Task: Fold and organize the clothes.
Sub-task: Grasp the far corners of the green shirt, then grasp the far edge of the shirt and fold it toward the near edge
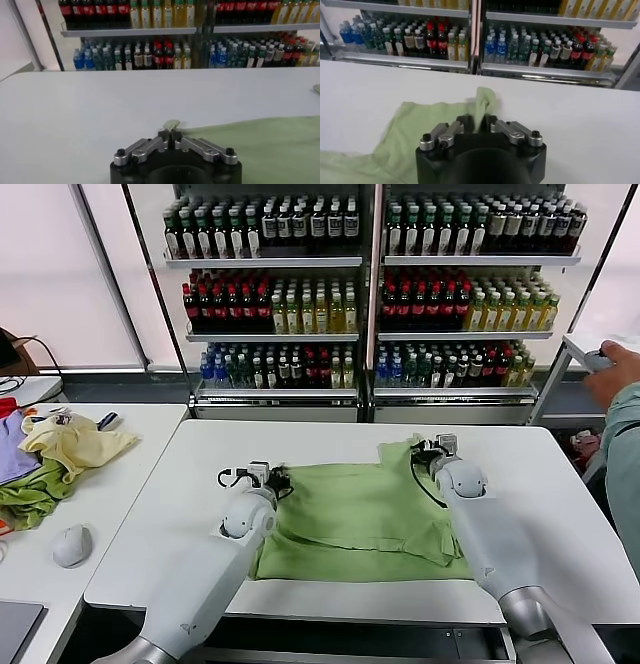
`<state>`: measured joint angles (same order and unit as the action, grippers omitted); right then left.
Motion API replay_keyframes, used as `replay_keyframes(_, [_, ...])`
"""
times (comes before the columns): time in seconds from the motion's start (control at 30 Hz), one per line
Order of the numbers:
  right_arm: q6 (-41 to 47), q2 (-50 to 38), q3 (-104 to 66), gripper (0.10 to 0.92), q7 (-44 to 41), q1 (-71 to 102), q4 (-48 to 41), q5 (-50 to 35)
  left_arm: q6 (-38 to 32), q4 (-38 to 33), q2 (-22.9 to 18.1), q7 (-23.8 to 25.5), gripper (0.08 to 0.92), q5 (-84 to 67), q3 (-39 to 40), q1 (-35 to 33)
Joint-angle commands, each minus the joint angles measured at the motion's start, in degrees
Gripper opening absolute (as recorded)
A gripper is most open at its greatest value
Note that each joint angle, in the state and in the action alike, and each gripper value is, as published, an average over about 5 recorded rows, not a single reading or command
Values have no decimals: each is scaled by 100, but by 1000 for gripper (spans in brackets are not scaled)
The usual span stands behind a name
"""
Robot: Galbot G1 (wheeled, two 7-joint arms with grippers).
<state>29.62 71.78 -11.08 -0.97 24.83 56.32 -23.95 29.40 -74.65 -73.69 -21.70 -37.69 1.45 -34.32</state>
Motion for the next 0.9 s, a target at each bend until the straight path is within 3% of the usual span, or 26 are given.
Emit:
replay_keyframes(0.03, [-140,-367,-245,172,123,742,1803,-551,-634,-1152,256,94,92,-128,-311,-468])
replay_keyframes(0.17, [-161,-521,-504,122,192,1254,2674,-719,-730,-1715,408,162,92,-184,-420,-715])
replay_keyframes(0.5, [-16,-727,-1277,120,313,2645,4648,-754,-532,-3016,809,255,92,-195,-684,-1657])
replay_keyframes(0.9, [225,-784,-2258,120,437,4460,5985,-730,-264,-3721,1388,382,92,-167,-888,-2834])
